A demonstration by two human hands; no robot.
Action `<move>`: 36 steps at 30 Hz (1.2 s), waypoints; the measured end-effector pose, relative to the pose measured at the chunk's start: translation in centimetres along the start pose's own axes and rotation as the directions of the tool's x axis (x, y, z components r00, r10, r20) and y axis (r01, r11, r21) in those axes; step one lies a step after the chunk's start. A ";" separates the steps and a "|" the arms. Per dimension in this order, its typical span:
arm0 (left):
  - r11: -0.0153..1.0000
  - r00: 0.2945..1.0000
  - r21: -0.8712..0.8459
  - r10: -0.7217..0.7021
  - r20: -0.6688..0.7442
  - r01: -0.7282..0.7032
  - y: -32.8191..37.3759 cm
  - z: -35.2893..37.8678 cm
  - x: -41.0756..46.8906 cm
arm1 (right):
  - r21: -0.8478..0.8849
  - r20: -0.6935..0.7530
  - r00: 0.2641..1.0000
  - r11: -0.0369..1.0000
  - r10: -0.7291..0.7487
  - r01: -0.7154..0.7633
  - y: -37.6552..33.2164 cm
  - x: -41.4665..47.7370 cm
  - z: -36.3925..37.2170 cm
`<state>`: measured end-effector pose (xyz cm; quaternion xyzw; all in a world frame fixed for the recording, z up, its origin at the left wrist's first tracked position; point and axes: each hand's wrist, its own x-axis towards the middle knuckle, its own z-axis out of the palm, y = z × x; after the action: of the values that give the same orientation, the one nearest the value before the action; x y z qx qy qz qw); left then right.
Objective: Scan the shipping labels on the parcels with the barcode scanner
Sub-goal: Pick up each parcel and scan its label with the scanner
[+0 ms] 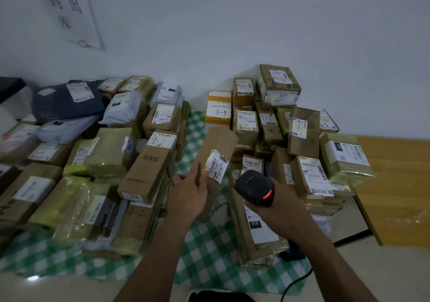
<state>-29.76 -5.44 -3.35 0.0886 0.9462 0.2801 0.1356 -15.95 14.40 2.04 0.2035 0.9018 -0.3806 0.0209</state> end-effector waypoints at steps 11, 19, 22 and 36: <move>0.967 0.965 -0.014 -0.253 0.069 0.254 -10.8 9.2 -2.5 | 0.035 0.237 0.969 0.996 0.068 -0.079 -0.1 1.6 6.0; 0.912 0.930 0.252 -0.355 0.092 0.323 -11.3 12.5 -2.2 | 0.030 0.253 0.957 0.988 0.139 -0.152 0.4 1.2 8.1; 0.918 0.946 0.303 -0.301 0.117 0.255 -11.3 12.2 -2.2 | 0.002 0.244 0.959 0.989 0.142 -0.147 0.6 1.2 7.9; 0.949 0.977 0.311 -0.025 0.210 -0.043 -13.1 11.4 -1.8 | 0.074 0.236 0.955 0.977 0.178 -0.201 2.4 1.4 8.7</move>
<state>-25.77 -10.92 -19.45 0.1426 0.9584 0.1157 0.2185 -17.32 10.31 -6.01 0.2450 0.8501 -0.4412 0.1506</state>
